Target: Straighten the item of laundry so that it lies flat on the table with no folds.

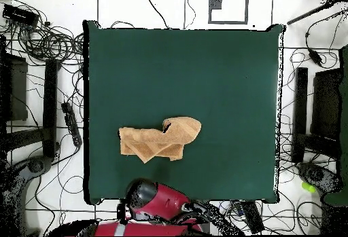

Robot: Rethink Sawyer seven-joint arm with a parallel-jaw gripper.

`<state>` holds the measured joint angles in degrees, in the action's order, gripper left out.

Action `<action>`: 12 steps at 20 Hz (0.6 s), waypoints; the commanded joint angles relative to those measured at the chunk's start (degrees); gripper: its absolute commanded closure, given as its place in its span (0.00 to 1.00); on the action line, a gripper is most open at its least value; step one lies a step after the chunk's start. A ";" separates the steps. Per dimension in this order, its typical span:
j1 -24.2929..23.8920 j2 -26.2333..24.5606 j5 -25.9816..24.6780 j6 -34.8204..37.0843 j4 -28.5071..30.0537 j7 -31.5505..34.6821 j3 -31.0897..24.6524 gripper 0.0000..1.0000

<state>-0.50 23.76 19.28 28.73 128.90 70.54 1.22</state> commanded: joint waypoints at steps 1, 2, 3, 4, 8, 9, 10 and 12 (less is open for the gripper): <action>2.82 -12.88 6.78 -1.63 -18.10 18.03 -2.14 0.00; 3.18 -14.25 7.06 -1.25 -19.79 18.14 -1.86 0.00; 3.54 -15.61 7.33 -0.87 -21.48 18.24 -1.59 0.00; 3.65 -16.61 7.87 -1.02 -22.56 18.52 -1.57 0.00; 5.72 -19.45 9.75 4.17 -28.13 22.11 0.12 0.00; 6.39 -19.79 10.04 6.06 -29.41 23.29 0.74 0.00; 6.95 -19.79 10.20 7.25 -30.24 24.21 1.15 0.00; 7.34 -20.13 10.42 9.35 -31.86 25.92 1.57 0.00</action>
<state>4.39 7.53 22.51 34.73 113.65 74.78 3.45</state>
